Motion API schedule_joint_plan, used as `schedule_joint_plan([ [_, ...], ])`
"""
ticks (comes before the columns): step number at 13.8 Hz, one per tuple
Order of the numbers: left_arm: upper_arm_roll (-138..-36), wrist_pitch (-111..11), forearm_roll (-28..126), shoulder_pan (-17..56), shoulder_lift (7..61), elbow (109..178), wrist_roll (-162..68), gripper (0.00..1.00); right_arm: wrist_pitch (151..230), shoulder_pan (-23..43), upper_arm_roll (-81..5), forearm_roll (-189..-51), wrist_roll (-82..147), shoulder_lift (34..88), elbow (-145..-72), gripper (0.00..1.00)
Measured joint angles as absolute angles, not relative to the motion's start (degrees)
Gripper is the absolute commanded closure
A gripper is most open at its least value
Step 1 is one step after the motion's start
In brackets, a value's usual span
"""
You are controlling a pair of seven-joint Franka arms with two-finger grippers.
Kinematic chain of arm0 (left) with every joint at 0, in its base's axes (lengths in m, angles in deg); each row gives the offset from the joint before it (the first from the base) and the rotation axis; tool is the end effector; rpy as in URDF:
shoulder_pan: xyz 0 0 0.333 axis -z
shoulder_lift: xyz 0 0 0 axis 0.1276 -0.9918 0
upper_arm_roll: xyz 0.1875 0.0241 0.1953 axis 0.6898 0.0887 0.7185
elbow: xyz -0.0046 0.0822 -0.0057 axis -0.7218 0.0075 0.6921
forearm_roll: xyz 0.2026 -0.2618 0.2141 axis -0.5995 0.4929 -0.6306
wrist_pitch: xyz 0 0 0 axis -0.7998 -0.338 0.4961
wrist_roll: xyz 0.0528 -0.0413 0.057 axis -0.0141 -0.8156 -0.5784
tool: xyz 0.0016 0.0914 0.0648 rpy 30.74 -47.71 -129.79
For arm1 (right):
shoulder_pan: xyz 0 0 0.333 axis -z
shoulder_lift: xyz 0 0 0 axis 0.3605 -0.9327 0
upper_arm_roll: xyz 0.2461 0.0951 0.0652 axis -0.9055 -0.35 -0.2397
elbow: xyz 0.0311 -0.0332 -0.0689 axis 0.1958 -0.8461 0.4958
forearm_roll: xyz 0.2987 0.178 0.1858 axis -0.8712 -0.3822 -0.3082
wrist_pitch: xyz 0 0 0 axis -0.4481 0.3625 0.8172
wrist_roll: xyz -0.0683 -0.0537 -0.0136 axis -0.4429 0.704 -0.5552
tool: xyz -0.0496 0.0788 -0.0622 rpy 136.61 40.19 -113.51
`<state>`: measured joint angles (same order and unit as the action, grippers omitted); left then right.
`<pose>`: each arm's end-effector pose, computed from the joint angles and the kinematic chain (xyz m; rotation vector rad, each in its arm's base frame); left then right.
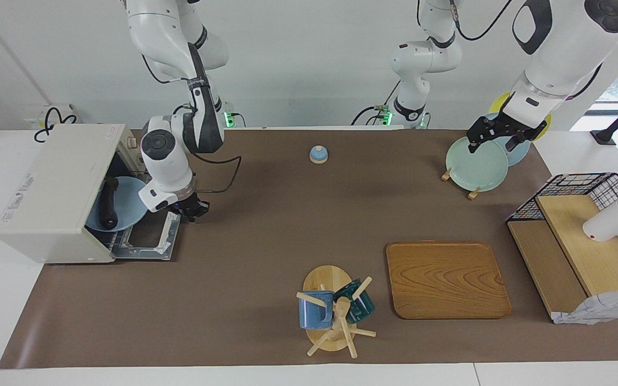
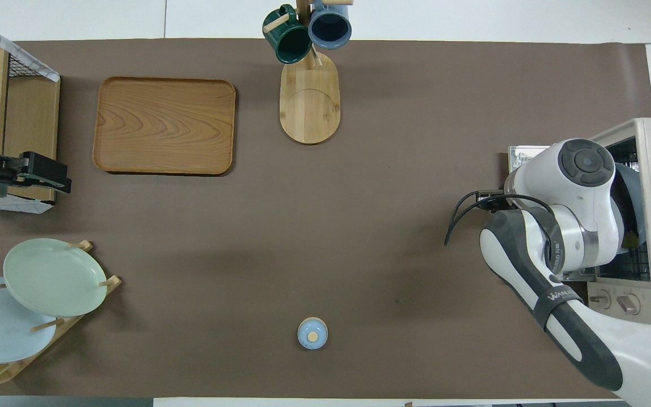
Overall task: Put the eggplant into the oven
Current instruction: 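Release the plate inside the oven and withdraw the right gripper, then push the oven door closed with the right gripper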
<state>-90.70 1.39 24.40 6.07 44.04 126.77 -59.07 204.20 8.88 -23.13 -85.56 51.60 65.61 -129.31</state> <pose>0.5460 -0.0514 0.5530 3.1264 -0.0500 -0.1443 0.5397 0.0415 0.2535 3.0560 -0.1092 -0.0922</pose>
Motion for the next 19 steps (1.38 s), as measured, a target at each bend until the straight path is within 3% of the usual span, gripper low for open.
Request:
schedule_joint_plan([
  [8, -90.6, 1.4, 24.4, 5.3, 44.0, 126.8, -59.1, 0.00, 204.6, 9.2, -24.0, -74.4, 47.4, 65.8, -130.2, 1.00],
  [14, -90.6, 1.4, 24.4, 5.3, 44.0, 126.8, -59.1, 0.00, 185.2, 13.3, -23.8, -74.7, 34.7, 73.6, -119.7, 1.00],
  [19, -90.6, 1.4, 24.4, 5.3, 44.0, 126.8, -59.1, 0.00, 182.7, 16.3, -17.7, -77.6, 26.2, 76.1, -117.0, 1.00],
])
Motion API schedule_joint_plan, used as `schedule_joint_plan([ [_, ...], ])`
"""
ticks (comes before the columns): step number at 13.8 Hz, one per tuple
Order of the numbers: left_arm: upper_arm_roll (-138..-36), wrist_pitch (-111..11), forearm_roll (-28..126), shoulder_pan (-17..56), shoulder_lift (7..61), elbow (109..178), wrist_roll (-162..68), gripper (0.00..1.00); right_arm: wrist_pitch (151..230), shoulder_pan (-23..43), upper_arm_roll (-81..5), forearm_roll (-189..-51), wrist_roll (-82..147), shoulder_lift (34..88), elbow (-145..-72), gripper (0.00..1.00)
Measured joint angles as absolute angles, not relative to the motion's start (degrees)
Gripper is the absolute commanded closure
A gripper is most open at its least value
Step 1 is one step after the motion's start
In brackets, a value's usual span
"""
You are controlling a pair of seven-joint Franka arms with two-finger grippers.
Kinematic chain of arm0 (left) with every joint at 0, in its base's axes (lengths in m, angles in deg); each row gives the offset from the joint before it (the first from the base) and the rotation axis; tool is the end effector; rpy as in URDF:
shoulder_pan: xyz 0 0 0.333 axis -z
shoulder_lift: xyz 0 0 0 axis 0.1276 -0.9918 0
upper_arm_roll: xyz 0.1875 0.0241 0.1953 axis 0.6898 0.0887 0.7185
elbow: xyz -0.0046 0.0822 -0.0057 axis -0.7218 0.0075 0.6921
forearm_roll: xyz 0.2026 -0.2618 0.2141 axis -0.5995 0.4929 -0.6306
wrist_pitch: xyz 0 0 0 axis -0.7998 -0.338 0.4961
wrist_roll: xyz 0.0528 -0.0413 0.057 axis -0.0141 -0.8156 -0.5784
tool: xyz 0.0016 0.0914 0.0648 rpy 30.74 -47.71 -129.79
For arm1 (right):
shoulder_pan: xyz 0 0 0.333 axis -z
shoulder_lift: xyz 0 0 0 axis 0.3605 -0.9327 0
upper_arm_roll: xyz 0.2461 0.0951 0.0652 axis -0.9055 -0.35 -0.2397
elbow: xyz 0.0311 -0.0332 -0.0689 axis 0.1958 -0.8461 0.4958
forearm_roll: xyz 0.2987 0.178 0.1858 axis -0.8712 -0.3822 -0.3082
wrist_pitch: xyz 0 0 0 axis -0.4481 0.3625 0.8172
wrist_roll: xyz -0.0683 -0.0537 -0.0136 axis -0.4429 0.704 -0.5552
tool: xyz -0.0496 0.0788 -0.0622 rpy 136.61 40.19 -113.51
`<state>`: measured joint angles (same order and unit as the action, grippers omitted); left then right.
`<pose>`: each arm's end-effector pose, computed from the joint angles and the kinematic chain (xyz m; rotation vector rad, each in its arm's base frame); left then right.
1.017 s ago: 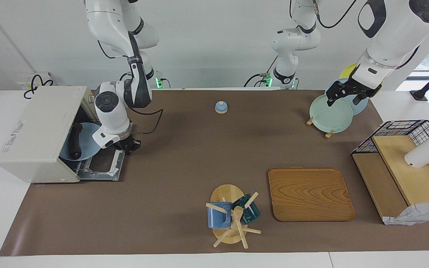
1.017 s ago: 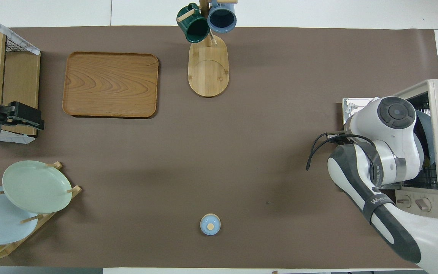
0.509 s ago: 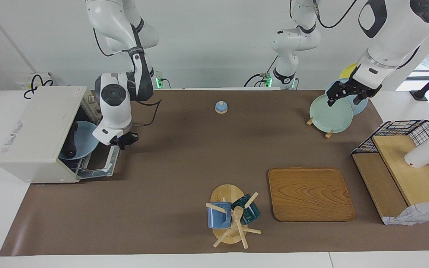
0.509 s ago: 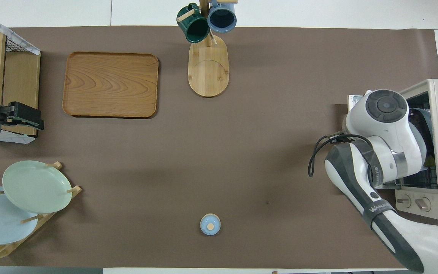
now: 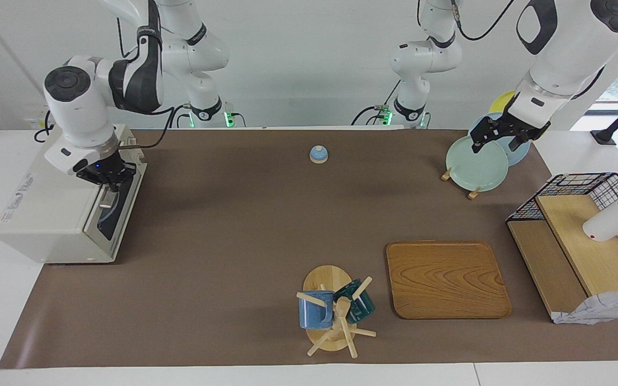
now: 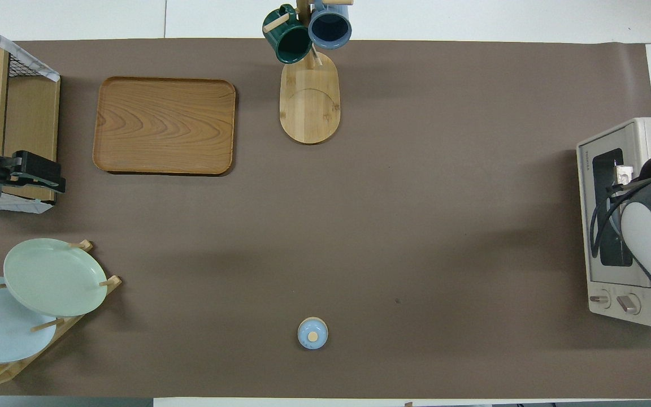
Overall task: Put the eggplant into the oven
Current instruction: 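Push the oven door closed with the right gripper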
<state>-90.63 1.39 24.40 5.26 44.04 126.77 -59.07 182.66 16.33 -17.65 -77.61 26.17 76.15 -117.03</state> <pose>0.5468 -0.0430 0.5530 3.1260 -0.0260 -0.1442 0.5454 -0.0950 0.4205 2.9490 0.2559 -0.1275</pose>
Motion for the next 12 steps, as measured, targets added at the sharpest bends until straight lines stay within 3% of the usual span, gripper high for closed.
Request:
schedule_joint_plan([
  [1, -90.6, 1.4, 24.4, 5.3, 44.0, 126.8, -59.1, 0.00, 179.4, 16.3, -17.3, -79.7, 26.2, 76.1, -115.7, 0.85],
  [2, -90.6, 1.4, 24.4, 5.3, 44.0, 126.8, -59.1, 0.00, 175.3, 16.3, -17.3, -81.4, 26.2, 75.9, -113.3, 0.64],
  [3, -90.6, 1.4, 24.4, 5.3, 44.0, 126.8, -59.1, 0.00, 171.3, 16.2, -17.5, -82.5, 26.2, 75.6, -110.0, 0.24],
  [4, -90.6, 1.4, 24.4, 5.3, 44.0, 126.8, -59.1, 0.00, 168.2, 16.1, -17.8, -82.9, 26.2, 75.4, -106.6, 0.00],
  [7, -90.6, 1.4, 24.4, 5.3, 44.0, 126.8, -59.1, 0.00, 162.5, 15.4, -19.2, -84.5, 26.4, 75.5, -100.5, 0.00],
  [12, -90.6, 1.4, 24.4, 5.3, 44.0, 126.8, -59.1, 0.00, 160.1, 15.3, -19.4, -86.3, 31.1, 75.6, -100.0, 0.00],
])
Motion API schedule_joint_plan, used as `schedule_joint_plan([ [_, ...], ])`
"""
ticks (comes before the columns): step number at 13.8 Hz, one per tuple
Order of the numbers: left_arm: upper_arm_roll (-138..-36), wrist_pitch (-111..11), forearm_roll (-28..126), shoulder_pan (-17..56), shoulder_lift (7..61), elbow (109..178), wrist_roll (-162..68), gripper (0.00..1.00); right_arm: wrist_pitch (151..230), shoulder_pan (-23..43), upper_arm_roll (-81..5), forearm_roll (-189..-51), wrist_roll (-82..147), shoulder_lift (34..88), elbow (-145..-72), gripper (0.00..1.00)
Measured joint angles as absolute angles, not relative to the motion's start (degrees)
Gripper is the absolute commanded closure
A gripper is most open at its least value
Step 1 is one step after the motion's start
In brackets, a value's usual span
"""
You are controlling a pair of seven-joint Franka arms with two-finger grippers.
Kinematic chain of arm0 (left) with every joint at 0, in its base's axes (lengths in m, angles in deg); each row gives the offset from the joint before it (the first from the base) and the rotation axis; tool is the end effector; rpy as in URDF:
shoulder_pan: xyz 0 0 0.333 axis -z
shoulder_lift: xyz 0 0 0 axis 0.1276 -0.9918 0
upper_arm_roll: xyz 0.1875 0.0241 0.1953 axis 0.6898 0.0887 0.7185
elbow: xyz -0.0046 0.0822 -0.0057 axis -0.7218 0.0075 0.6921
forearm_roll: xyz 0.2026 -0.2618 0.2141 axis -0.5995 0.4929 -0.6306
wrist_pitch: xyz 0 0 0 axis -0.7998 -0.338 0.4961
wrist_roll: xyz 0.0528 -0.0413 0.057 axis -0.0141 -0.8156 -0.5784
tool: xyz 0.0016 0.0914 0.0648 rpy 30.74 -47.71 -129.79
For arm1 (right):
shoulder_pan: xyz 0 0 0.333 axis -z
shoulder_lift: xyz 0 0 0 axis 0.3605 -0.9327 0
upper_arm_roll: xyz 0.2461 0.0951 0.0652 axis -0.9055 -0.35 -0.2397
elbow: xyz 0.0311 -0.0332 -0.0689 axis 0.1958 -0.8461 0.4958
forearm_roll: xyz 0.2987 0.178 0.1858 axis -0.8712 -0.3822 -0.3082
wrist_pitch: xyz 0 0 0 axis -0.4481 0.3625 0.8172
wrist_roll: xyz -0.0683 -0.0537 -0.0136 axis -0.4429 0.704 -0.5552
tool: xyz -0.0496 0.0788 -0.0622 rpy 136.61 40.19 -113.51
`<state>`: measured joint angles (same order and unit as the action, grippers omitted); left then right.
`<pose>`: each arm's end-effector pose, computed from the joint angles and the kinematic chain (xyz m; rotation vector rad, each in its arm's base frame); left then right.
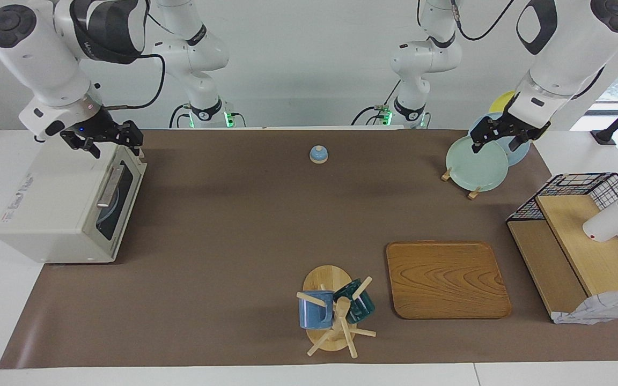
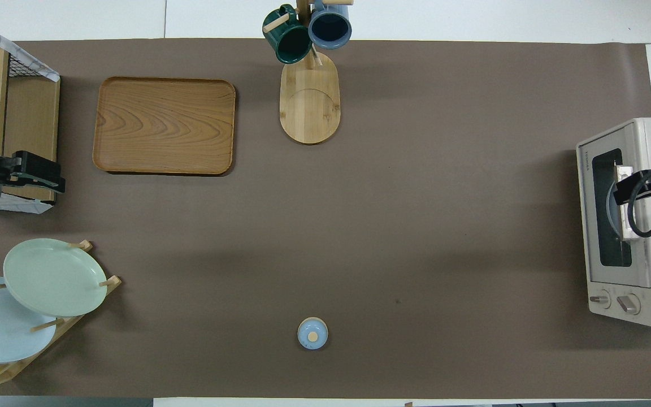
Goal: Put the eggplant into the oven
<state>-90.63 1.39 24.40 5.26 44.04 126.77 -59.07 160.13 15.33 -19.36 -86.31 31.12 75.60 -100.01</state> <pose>0.5468 -0.0430 0.5530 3.1260 -0.0260 -0.1442 0.5433 -0.0587 0.5233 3.0947 0.0957 -0.2502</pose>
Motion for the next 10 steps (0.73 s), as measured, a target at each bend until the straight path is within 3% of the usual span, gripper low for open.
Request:
schedule_joint_plan([
  [10, -90.6, 1.4, 24.4, 5.3, 44.0, 126.8, -59.1, 0.00, 161.4, 17.8, -22.3, -86.3, 32.3, 75.7, -99.7, 0.00],
])
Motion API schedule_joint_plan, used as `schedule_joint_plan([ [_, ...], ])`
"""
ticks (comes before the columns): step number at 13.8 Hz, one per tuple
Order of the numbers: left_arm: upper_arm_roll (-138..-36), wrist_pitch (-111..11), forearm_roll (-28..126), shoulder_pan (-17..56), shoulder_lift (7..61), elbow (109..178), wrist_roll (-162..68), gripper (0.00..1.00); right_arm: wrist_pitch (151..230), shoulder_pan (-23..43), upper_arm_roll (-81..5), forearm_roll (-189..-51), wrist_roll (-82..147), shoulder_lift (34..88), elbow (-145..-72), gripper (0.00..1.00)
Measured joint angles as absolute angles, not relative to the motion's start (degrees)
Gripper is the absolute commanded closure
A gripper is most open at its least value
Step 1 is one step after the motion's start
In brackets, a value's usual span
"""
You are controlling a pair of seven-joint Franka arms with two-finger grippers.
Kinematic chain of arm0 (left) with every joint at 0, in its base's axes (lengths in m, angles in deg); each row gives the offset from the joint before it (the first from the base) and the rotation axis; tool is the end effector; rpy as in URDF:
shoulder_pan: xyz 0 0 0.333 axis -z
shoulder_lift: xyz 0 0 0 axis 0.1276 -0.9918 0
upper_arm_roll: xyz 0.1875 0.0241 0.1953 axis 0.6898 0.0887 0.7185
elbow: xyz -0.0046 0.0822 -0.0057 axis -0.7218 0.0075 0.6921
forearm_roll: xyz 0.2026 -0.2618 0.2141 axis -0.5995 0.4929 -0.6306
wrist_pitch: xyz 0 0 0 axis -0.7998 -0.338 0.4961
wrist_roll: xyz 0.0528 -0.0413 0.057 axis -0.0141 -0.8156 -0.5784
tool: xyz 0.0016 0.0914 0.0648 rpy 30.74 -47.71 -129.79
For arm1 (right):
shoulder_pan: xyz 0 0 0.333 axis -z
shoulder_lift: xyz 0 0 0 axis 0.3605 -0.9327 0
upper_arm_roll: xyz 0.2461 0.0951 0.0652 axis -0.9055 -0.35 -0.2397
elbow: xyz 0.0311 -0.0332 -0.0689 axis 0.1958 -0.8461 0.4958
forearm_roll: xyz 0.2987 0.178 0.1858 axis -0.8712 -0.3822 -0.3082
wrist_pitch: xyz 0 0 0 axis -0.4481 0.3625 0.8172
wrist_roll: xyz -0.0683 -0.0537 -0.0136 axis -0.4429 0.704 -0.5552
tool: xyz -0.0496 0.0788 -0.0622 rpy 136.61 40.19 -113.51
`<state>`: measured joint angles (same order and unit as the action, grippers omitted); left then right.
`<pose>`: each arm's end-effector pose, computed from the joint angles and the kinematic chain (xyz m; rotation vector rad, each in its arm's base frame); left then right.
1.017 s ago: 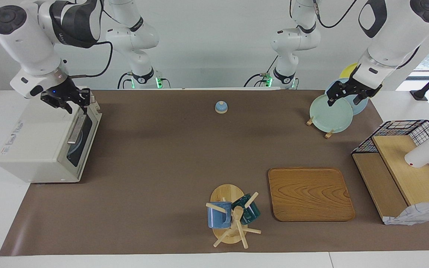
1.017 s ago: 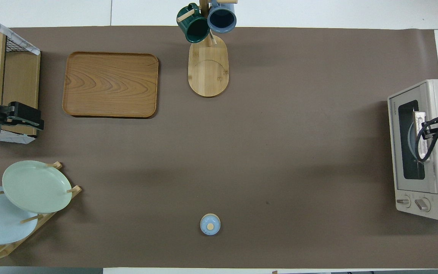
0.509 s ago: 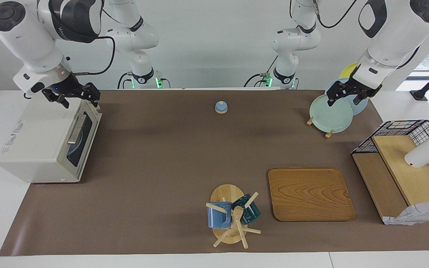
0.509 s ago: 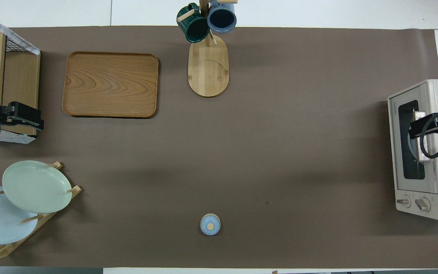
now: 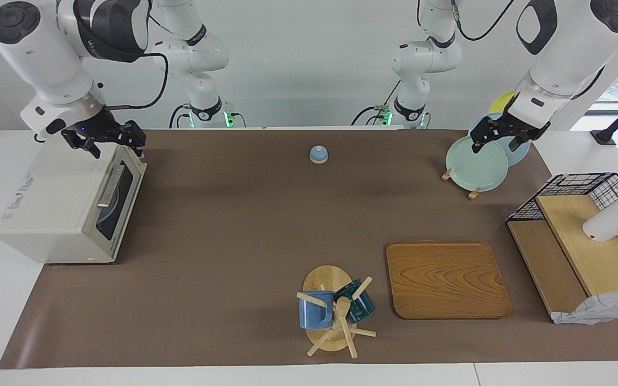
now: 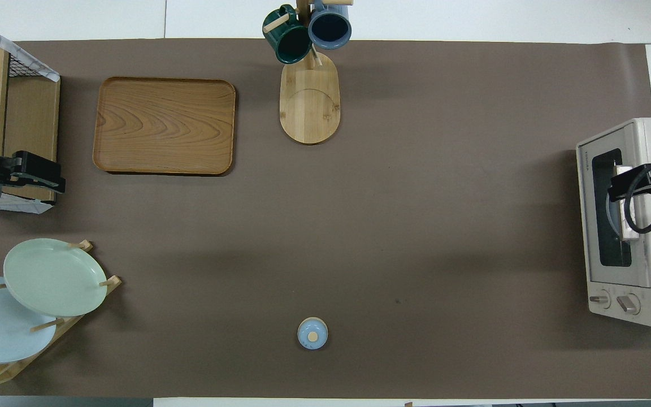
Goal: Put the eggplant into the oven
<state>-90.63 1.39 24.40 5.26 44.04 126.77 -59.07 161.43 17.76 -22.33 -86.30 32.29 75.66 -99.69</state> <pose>0.5468 -0.0430 0.5530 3.1260 -0.0260 -0.1442 0.5469 -0.0539 0.5281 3.0933 0.0794 -0.2040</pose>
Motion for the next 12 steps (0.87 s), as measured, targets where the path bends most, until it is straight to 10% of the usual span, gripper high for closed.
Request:
schedule_joint_plan([
  [12, -90.6, 1.4, 24.4, 5.3, 44.0, 126.8, -59.1, 0.00, 162.9, 19.2, -22.4, -86.3, 32.3, 75.6, -99.6, 0.00],
])
